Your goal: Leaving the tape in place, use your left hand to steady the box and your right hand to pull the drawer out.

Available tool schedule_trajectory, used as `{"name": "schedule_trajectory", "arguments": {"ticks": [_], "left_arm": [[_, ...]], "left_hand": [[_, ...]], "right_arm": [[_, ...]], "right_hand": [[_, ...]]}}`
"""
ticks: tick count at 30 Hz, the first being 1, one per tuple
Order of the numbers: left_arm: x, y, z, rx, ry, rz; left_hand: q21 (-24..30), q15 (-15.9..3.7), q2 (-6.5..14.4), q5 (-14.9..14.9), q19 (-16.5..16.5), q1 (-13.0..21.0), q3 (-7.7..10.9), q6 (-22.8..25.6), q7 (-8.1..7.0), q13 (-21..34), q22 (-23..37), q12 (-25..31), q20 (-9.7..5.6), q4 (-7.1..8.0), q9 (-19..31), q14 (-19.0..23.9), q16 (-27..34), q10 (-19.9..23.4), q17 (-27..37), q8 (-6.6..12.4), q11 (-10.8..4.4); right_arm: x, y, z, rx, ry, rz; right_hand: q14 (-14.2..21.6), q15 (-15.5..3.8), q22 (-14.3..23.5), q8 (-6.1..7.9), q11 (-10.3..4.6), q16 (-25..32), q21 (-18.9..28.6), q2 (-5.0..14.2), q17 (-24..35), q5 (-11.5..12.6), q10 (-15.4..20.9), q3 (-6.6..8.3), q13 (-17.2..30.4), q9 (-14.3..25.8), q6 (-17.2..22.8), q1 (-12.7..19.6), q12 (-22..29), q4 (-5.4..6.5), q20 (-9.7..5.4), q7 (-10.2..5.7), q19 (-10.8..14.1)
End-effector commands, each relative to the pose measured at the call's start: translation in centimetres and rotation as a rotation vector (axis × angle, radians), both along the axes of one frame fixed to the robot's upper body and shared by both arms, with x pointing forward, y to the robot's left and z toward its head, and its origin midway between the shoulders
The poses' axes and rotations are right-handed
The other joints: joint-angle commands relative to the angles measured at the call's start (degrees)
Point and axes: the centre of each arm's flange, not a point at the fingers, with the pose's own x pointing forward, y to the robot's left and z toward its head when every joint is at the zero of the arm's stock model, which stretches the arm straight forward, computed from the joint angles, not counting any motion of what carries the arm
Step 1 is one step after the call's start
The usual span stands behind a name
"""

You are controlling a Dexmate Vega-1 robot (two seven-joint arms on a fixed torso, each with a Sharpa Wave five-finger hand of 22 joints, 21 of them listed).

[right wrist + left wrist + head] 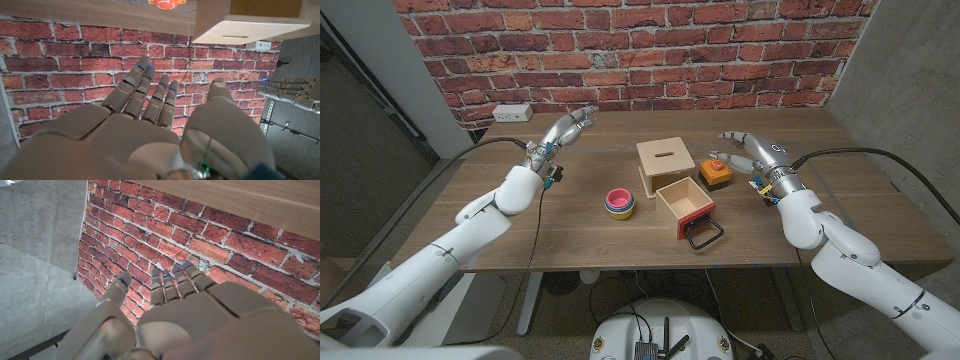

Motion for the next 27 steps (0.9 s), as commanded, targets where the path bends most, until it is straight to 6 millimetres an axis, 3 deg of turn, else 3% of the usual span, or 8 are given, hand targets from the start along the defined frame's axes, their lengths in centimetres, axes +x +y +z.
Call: {"name": "schedule_trajectory", "arguments": {"ticks": [1,14,17,27], "left_arm": [[0.7,0.2,-1.0,-0.114,0.035,-0.026],[1.3,0.0,-2.0,-0.208,0.061,-0.075],[1.4,0.0,-2.4,-0.231,0.064,-0.087],[1.3,0.1,-3.8,-0.306,0.073,-0.145]], "left_hand": [[0.0,-1.09,2.9,-0.2,-0.1,0.8,-0.24,-1.2,0.14,0.2,0.2,-0.4,-5.26,-0.42,0.1,-1.0,0.0,-1.1,0.3,-0.05,-0.01],[0.0,-0.38,2.8,-0.2,-0.6,0.8,-1.36,-4.8,0.38,0.2,0.2,-0.3,-4.74,-0.76,0.0,-1.7,0.3,-2.8,0.4,-0.3,0.65],[0.0,-0.41,2.7,-0.2,-0.6,0.7,-1.6,-5.3,0.43,0.2,0.2,-0.2,-4.53,-0.82,0.0,-1.6,0.4,-3.0,0.3,-0.29,0.56],[-0.3,0.02,2.5,-0.2,-1.8,0.4,-2.49,-7.7,0.68,0.2,0.2,-0.3,-4.4,-0.88,0.0,-2.8,0.1,-4.5,0.3,-0.24,0.99]], "right_arm": [[1.6,0.1,1.3,0.152,-0.031,0.108],[3.2,-0.2,1.1,0.273,-0.004,0.214],[3.5,-0.3,1.2,0.3,0.028,0.251],[4.4,-0.4,1.3,0.379,0.108,0.369]], "right_hand": [[-2.2,-3.08,-0.1,-0.3,0.1,-0.7,-0.4,0.06,-0.3,0.0,-1.5,-0.16,0.0,0.1,-1.4,-0.5,-0.2,-0.03,0.0,-0.57,-0.9],[-6.8,-0.99,-0.4,-0.48,0.68,-1.7,-1.2,0.14,-2.6,-0.1,-5.2,0.25,-0.4,-0.1,-4.6,-1.0,-0.3,-0.91,1.24,-0.31,-3.8],[-9.2,-0.47,-0.5,-0.58,1.38,-1.5,-1.4,0.55,-3.7,0.0,-8.0,0.06,-0.6,-0.1,-7.3,-2.8,-0.4,-0.46,1.54,-0.8,-6.3],[-14.9,1.1,-0.6,-0.74,3.33,-1.6,-1.7,1.1,-5.7,0.3,-14.1,-0.73,-0.9,-0.2,-13.6,-7.1,-0.4,0.74,2.32,0.36,-12.1]]}}
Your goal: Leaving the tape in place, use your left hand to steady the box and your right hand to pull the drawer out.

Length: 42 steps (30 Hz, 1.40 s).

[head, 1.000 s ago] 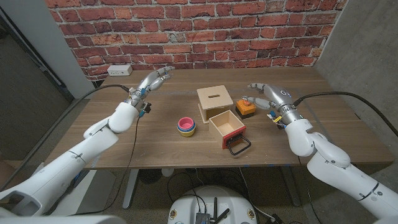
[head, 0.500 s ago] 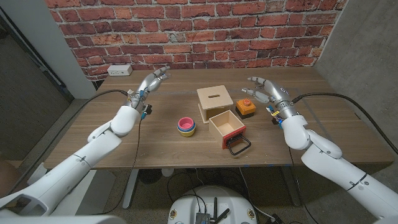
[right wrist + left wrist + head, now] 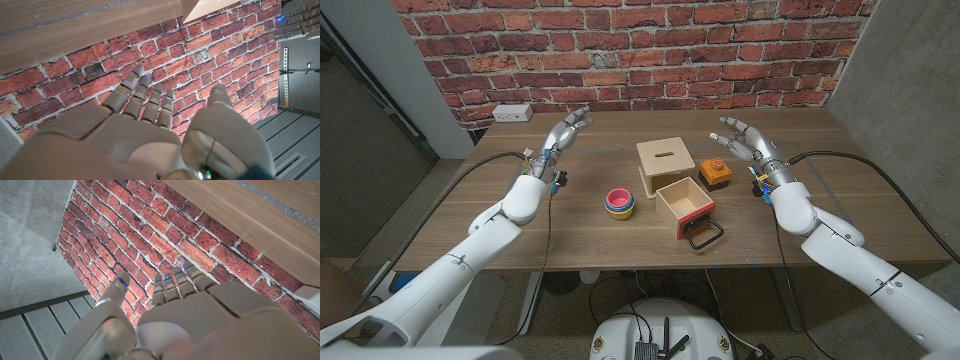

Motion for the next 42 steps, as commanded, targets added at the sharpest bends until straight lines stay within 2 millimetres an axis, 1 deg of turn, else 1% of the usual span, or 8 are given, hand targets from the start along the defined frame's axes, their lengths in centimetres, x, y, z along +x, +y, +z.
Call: {"name": "schedule_trajectory", "arguments": {"ticks": [1,4,6,14,23,26,35,42], "left_arm": [[0.1,0.1,-1.9,-0.096,0.021,-0.059],[0.1,0.2,-2.5,-0.116,0.024,-0.073],[0.1,0.2,-2.8,-0.132,0.025,-0.085],[-0.1,0.5,-3.7,-0.165,0.033,-0.117],[0.3,0.6,-4.4,-0.231,0.048,-0.191],[0.4,0.7,-4.8,-0.259,0.051,-0.21],[0.5,0.8,-5.4,-0.28,0.056,-0.227],[0.9,0.8,-6.0,-0.314,0.063,-0.262]], "left_hand": [[-0.3,0.08,2.7,-0.2,-1.0,0.1,-0.58,-1.2,0.03,0.2,0.2,0.1,-4.57,-0.25,0.2,-0.7,0.1,-0.9,0.1,-0.02,0.36],[-0.3,0.43,2.6,-0.2,-1.2,0.1,-0.81,-2.0,0.31,0.2,0.2,0.1,-4.65,-0.34,0.2,-1.0,0.1,-1.2,0.0,-0.07,0.61],[-0.3,0.54,2.4,-0.2,-1.5,-0.1,-1.07,-2.5,0.42,0.2,0.2,0.2,-4.69,-0.33,0.2,-1.2,0.1,-1.4,0.1,-0.05,0.65],[-0.6,1.07,1.9,-0.1,-3.1,-1.2,-1.62,-4.4,0.86,0.2,0.2,0.1,-4.67,0.05,0.2,-2.6,-0.1,-2.9,0.1,0.02,1.11],[-0.7,1.5,0.8,0.0,-5.3,-3.5,-2.79,-6.3,1.11,0.1,0.2,0.0,-4.76,0.97,0.1,-4.9,-0.2,-5.1,0.2,0.22,1.18],[-0.7,1.93,0.5,0.2,-7.5,-6.0,-4.02,-8.6,1.42,0.1,0.2,-0.1,-4.82,2.75,0.1,-7.4,-0.1,-7.6,0.4,0.09,1.29],[-0.9,1.81,0.3,0.4,-10.0,-7.2,-5.09,-9.9,1.4,0.1,0.2,0.0,-5.08,4.38,0.0,-9.5,-0.1,-9.1,0.4,0.19,1.02],[-0.9,2.08,0.5,0.6,-12.6,-8.1,-6.74,-11.1,1.47,0.1,0.3,0.1,-5.22,7.48,0.0,-11.6,0.1,-10.7,0.6,0.3,1.12]], "right_arm": [[1.2,-0.1,0.1,0.108,0.082,0.167],[1.5,-0.1,0.0,0.139,0.093,0.207],[1.7,-0.1,0.0,0.145,0.104,0.225],[2.3,-0.2,-0.1,0.188,0.137,0.29],[3.1,-0.8,-0.7,0.269,0.16,0.37],[3.4,-0.8,-0.9,0.302,0.167,0.399],[4.2,-0.8,-1.4,0.354,0.195,0.455],[5.1,-1.5,-2.5,0.516,0.166,0.549]], "right_hand": [[-2.3,0.45,0.0,-0.16,0.6,0.0,-0.1,0.21,-0.6,0.3,-2.1,-0.23,-0.1,0.0,-2.3,-2.1,0.0,0.78,0.05,0.73,-2.3],[-3.4,0.91,-0.1,-0.28,0.62,0.1,-0.1,0.43,-1.0,0.3,-2.1,-0.44,-0.1,0.0,-4.1,-3.2,0.4,1.18,-0.01,1.26,-3.6],[-4.7,1.16,-0.1,-0.07,1.4,0.2,0.0,0.51,-1.5,0.4,-4.5,-0.66,-0.2,-0.1,-5.4,-4.4,0.0,1.46,0.12,1.6,-4.9],[-9.2,1.64,-0.1,-0.05,0.96,0.0,-0.3,0.51,-2.5,0.6,-6.9,-1.43,-0.4,-0.2,-8.6,-7.5,0.2,2.37,0.21,2.51,-9.4],[-13.1,1.95,0.0,0.08,1.04,0.3,-0.1,1.53,-3.2,1.6,-9.2,-2.69,-0.6,-0.3,-11.1,-12.6,0.2,5.03,-0.43,4.07,-13.6],[-14.1,1.92,0.0,0.06,1.14,0.4,-0.1,1.76,-3.3,1.8,-9.7,-3.0,-0.7,-0.3,-11.8,-13.9,0.3,5.79,-0.6,4.91,-14.7],[-16.8,2.52,0.0,-0.01,1.12,0.4,-0.2,1.28,-4.0,2.3,-11.9,-4.04,-0.9,-0.4,-13.9,-16.9,0.0,7.29,-0.7,6.17,-18.2],[-17.3,2.69,0.0,0.18,0.86,0.7,-0.4,0.85,-4.5,2.6,-13.2,-4.78,-0.9,-0.4,-14.4,-18.9,0.1,8.23,-1.08,7.38,-21.4]]}}
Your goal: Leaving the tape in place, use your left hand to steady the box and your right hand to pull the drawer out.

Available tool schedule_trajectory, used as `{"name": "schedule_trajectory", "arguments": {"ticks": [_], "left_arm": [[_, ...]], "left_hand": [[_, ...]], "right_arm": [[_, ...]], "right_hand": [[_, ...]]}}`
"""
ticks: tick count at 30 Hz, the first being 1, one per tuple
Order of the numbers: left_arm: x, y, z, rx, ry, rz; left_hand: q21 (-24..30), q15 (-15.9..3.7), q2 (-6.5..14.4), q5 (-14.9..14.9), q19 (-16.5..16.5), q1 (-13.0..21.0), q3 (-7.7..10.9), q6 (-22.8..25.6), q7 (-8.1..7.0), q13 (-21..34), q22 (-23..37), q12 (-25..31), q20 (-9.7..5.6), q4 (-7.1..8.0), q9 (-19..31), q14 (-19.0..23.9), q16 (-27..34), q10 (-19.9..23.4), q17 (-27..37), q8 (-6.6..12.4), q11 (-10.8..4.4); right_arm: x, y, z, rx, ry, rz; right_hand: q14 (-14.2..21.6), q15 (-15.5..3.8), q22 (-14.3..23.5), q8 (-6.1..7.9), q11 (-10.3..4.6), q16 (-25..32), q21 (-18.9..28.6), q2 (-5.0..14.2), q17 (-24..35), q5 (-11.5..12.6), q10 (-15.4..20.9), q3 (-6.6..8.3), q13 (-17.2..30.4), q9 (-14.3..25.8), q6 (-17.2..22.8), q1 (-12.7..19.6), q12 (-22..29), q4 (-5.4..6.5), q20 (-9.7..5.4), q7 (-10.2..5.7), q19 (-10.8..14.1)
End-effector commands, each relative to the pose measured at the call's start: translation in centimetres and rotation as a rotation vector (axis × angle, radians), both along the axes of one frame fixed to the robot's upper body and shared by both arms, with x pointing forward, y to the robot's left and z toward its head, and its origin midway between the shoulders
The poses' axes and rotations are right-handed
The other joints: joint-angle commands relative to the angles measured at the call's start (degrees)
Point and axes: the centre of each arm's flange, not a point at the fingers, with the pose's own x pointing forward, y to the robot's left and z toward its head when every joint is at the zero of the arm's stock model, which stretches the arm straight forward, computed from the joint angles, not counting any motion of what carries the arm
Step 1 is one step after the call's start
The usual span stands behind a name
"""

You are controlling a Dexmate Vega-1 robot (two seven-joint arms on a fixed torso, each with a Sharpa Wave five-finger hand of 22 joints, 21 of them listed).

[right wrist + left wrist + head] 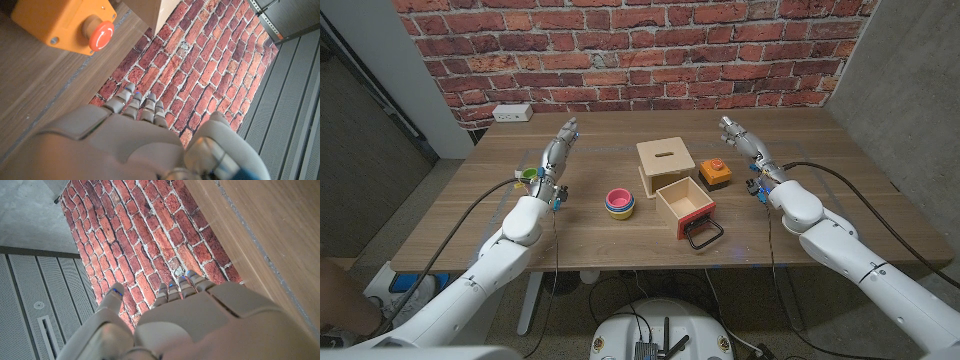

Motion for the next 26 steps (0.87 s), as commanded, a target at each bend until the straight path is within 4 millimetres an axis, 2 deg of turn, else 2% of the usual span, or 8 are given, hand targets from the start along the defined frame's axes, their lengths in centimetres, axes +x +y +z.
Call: {"name": "schedule_trajectory", "arguments": {"ticks": [1,4,6,13,17,26], "left_arm": [[0.5,0.2,-1.2,-0.054,0.018,-0.047],[0.9,0.2,-1.5,-0.07,0.021,-0.065],[1.1,0.1,-1.6,-0.083,0.02,-0.075],[1.8,-0.1,-1.9,-0.107,0.022,-0.094],[2.1,-0.2,-2.1,-0.136,0.024,-0.11],[2.8,-0.3,-3.1,-0.19,0.06,-0.15]], "left_hand": [[-0.3,0.21,3.4,0.3,-1.8,-0.6,-0.43,-1.0,0.22,0.1,0.3,0.1,-5.59,1.57,0.0,-1.0,0.1,-1.0,0.3,0.27,0.0],[-0.2,0.13,3.3,0.4,-2.8,-0.6,-1.09,-1.6,0.15,0.0,0.3,0.3,-5.41,2.73,-0.1,-0.5,0.5,-1.2,0.3,0.26,0.0],[-0.2,0.15,3.2,0.4,-3.0,-0.6,-1.23,-1.7,0.15,0.0,0.3,0.3,-5.36,2.95,-0.1,-0.3,0.6,-1.1,0.2,0.26,-0.01],[-0.1,0.36,3.0,0.5,-4.0,-0.4,-1.83,-2.1,0.24,0.0,0.2,0.5,-5.35,3.88,-0.1,0.6,0.8,-1.0,0.1,0.29,-0.01],[-0.1,0.37,2.9,0.5,-4.2,-0.3,-2.0,-2.3,0.36,0.0,0.2,0.5,-5.41,4.11,-0.1,0.6,0.8,-1.1,0.1,0.28,0.09],[0.2,0.07,2.7,0.7,-4.5,-0.2,-2.53,-2.3,0.41,0.0,0.2,0.2,-5.44,4.89,-0.2,-0.5,0.3,-2.1,0.0,0.42,-0.02]], "right_arm": [[1.2,-0.7,-1.4,0.217,0.002,0.122],[1.5,-0.6,-1.6,0.23,0.01,0.119],[1.7,-0.6,-1.8,0.259,0.015,0.136],[2.2,-0.7,-2.6,0.345,0.005,0.158],[2.5,-0.9,-2.8,0.37,0.014,0.179],[3.9,-1.2,-3.6,0.44,0.058,0.216]], "right_hand": [[-0.7,0.26,0.1,0.2,-0.2,0.5,-0.4,0.09,-0.3,0.5,-0.6,-0.17,0.1,0.1,-0.5,-1.7,0.1,0.87,-0.18,0.84,-2.3],[-1.3,0.53,0.1,0.19,-0.29,0.4,-0.3,0.14,-0.5,0.7,-0.8,-0.34,0.1,0.1,-0.7,-2.4,0.2,1.26,-0.21,1.32,-3.2],[-1.9,0.96,0.1,-0.07,-0.23,0.3,-0.3,0.14,-0.8,0.8,-1.5,-0.47,0.0,0.0,-1.8,-3.0,0.0,1.58,-0.22,1.75,-4.3],[-2.4,2.9,0.1,-0.38,-0.25,0.4,0.1,0.32,-1.6,1.3,-3.7,-0.56,0.0,0.0,-4.6,-4.0,-0.2,2.19,0.17,1.96,-5.3],[-2.4,3.08,0.1,-0.57,0.07,0.5,0.3,0.5,-2.0,1.6,-5.1,-0.52,-0.1,0.0,-6.5,-4.4,-0.3,2.47,0.25,2.23,-5.5],[-3.3,2.62,0.1,-0.47,0.37,0.4,0.5,0.64,-2.4,1.9,-5.7,-0.59,-0.1,0.0,-7.9,-5.1,-0.1,2.94,0.0,2.46,-5.7]]}}
